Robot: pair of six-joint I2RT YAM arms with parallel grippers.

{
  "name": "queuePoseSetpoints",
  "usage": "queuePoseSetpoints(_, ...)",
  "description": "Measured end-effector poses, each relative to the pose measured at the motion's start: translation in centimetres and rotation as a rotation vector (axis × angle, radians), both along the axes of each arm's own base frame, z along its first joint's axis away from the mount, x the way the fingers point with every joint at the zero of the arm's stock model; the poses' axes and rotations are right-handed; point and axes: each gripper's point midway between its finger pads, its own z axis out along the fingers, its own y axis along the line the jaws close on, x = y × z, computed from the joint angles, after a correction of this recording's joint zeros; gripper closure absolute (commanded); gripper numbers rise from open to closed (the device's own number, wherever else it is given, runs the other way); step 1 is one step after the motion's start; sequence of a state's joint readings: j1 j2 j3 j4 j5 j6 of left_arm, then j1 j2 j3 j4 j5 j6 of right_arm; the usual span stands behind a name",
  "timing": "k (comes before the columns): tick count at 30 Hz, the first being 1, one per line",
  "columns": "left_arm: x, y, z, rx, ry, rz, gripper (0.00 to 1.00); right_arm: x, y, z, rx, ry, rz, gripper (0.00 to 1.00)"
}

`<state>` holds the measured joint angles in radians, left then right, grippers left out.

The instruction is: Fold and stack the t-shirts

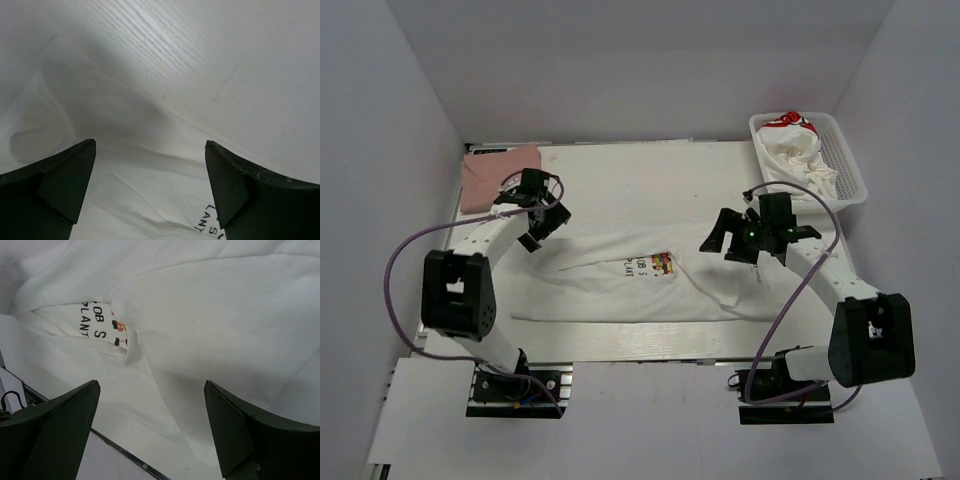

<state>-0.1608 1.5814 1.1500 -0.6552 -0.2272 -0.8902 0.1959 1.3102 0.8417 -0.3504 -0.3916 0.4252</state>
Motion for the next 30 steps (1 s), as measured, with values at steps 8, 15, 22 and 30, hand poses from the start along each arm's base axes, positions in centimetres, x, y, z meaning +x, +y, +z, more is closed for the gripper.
queuePoseSetpoints(8, -3.0, 1.9, -6.8, 0.106, 0.258, 0.026, 0.0, -0.3, 0.6, -4.5, -0.032, 0.119, 0.008, 0.1)
queuePoseSetpoints(15, -8.1, 6.7, -7.0, 0.258, 0.371, 0.182, 0.0, -1.3, -0.7, -7.3, -0.107, 0.198, -0.022, 0.1)
queuePoseSetpoints(22, -8.9, 7.0, -6.1, 0.281, 0.43, 0.186, 0.0, -0.5, -2.2, -6.9, -0.207, 0.175, -0.034, 0.1)
queuePoseSetpoints(30, 1.5, 3.4, 8.0, 0.146, -0.085, -0.052, 0.0, -1.4, -4.7, -3.1, -0.288, 0.101, -0.154, 0.1)
